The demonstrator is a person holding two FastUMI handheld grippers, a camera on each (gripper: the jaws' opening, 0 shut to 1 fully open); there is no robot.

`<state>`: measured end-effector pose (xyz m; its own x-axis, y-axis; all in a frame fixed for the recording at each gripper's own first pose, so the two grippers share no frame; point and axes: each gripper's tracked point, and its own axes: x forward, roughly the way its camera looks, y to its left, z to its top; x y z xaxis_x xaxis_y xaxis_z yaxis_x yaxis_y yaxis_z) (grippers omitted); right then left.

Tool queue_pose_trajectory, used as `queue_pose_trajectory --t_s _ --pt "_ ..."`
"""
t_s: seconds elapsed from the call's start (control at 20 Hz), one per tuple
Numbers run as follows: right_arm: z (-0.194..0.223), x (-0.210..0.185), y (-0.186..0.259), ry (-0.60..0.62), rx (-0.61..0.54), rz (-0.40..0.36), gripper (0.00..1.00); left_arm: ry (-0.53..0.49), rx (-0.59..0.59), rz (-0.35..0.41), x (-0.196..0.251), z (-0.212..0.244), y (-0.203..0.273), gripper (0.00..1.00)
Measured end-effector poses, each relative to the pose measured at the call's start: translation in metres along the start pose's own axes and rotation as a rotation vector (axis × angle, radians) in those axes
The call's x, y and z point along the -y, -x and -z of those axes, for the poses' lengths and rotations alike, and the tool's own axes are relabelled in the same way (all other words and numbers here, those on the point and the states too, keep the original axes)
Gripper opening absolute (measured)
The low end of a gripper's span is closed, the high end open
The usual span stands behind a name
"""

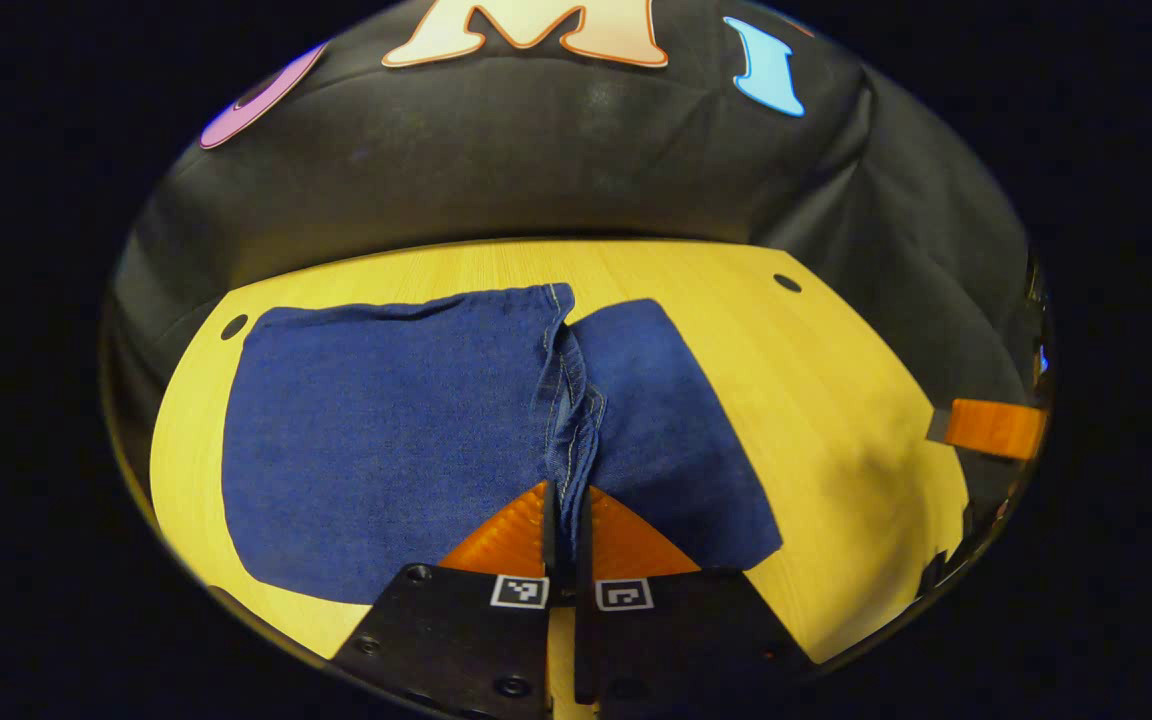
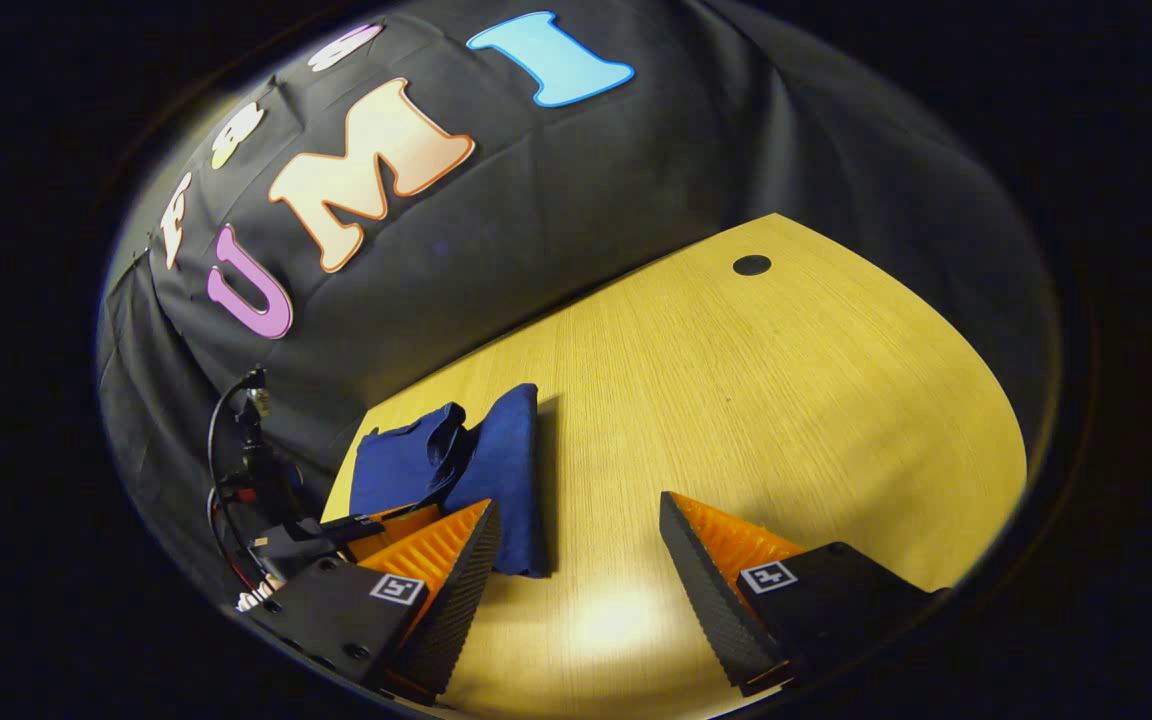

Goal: Grasp the waist and the cuffs of the jeans and fold them to make the two legs overlap; first hold the waist and fold one-third of the jeans toward the cuffs, then hold the cuffs and fold the remaining one-third in the same direction to finish folding.

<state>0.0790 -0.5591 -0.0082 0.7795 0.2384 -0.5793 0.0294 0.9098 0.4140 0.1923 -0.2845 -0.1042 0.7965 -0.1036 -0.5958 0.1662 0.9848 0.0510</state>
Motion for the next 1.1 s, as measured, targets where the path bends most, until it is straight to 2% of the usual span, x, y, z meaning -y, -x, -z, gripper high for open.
queue_pose_trajectory --t_s 0.05,0.15,0.35,0.5,0.55,0.6,0.65,0.8,1.1 --pt "0.003 -0.004 0.003 0.004 -0.005 -0.005 0.98 -0.019 -0.007 -0.005 0.003 0.002 -0.002 0.06" --pt "0.004 -0.010 0.007 0.007 -0.004 -0.007 0.98 -0.058 -0.020 -0.004 0.008 0.001 0.008 0.39" --pt "0.003 -0.028 0.019 0.004 0.026 -0.033 0.98 -0.051 0.014 -0.078 -0.011 -0.002 0.053 1.00" --pt "0.006 -0.043 0.028 -0.002 0.036 -0.061 0.98 -0.001 0.013 -0.101 -0.030 0.012 0.088 0.97" --pt "0.007 -0.048 0.030 -0.002 0.043 -0.069 0.94 0.007 0.015 -0.119 -0.040 0.017 0.098 0.97" --pt "0.007 -0.053 0.033 0.001 0.051 -0.074 0.94 0.012 0.021 -0.141 -0.049 0.021 0.107 0.97" --pt "0.008 -0.056 0.034 0.007 0.060 -0.076 0.98 0.016 0.025 -0.166 -0.059 0.024 0.114 0.97" --pt "0.014 -0.062 0.037 0.030 0.067 -0.081 0.98 0.036 0.049 -0.213 -0.078 0.028 0.130 0.97" --pt "0.018 -0.076 0.052 0.049 0.080 -0.111 0.98 0.036 0.122 -0.213 -0.076 0.017 0.144 0.96"
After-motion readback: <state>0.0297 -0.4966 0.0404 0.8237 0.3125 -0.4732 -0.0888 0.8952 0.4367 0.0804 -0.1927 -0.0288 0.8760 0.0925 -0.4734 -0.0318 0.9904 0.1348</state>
